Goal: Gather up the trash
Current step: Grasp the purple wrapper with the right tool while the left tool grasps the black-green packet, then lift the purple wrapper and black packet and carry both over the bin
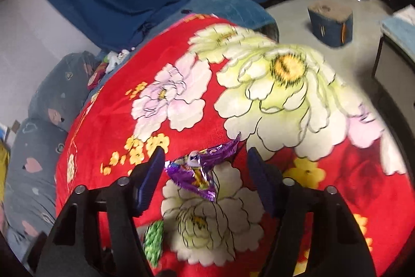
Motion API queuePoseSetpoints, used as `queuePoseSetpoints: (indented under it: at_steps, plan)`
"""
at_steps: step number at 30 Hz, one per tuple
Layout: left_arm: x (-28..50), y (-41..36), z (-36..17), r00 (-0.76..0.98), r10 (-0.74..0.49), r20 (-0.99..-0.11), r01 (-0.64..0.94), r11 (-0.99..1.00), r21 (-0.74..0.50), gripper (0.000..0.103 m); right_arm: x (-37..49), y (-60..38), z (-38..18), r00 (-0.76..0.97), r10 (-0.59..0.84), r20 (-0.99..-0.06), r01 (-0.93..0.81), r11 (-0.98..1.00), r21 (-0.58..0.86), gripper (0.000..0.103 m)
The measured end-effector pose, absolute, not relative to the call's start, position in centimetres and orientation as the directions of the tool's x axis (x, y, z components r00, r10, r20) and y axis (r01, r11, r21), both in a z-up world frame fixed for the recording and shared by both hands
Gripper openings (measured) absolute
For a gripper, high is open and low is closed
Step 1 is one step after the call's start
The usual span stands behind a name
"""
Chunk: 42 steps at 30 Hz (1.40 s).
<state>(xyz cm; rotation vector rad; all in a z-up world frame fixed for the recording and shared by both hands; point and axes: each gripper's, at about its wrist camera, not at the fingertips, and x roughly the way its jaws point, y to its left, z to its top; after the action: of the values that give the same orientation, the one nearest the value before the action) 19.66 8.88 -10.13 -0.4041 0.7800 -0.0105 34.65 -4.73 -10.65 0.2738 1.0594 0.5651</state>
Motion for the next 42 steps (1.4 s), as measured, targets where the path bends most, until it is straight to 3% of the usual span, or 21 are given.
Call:
queuePoseSetpoints:
  at_steps: [5, 6, 11, 18, 22, 24, 42]
  plan:
    - [19.8, 9.0, -10.5, 0.708, -0.162, -0.687, -0.143, 0.920, -0.364, 0.067, 35.7, -4.8, -13.1, 0.322, 0.595, -0.737, -0.226, 0.804, 0.550, 0.031]
    - [19.8, 9.0, -10.5, 0.708, -0.162, -0.688, -0.146, 0.919, -0.367, 0.065, 35.7, -4.9, -13.3, 0.322, 0.603, -0.730, -0.224, 0.798, 0.560, 0.030]
    - [20.0, 9.3, -10.6, 0.703, -0.153, -0.695, -0.165, 0.915, -0.368, 0.055, 34.6, -5.9, -13.0, 0.356, 0.610, -0.708, -0.255, 0.792, 0.555, 0.026]
    - [19.9, 10.2, -10.7, 0.704, -0.137, -0.697, -0.205, 0.901, -0.383, 0.029, 32.1, -8.4, -12.3, 0.383, 0.613, -0.691, -0.296, 0.790, 0.537, 0.023]
    - [19.8, 10.7, -10.9, 0.712, -0.150, -0.686, -0.210, 0.886, -0.413, 0.025, 30.1, -9.7, -11.6, 0.402, 0.609, -0.683, -0.332, 0.793, 0.511, 0.022]
    - [19.6, 10.8, -10.8, 0.718, -0.159, -0.678, -0.207, 0.881, -0.425, 0.018, 28.9, -10.5, -11.2, 0.412, 0.610, -0.677, -0.343, 0.792, 0.505, 0.022]
    - [16.5, 6.9, -7.0, 0.777, -0.225, -0.588, -0.041, 0.914, -0.403, 0.015, 21.9, -16.3, -7.6, 0.489, 0.621, -0.613, -0.406, 0.784, 0.470, 0.020]
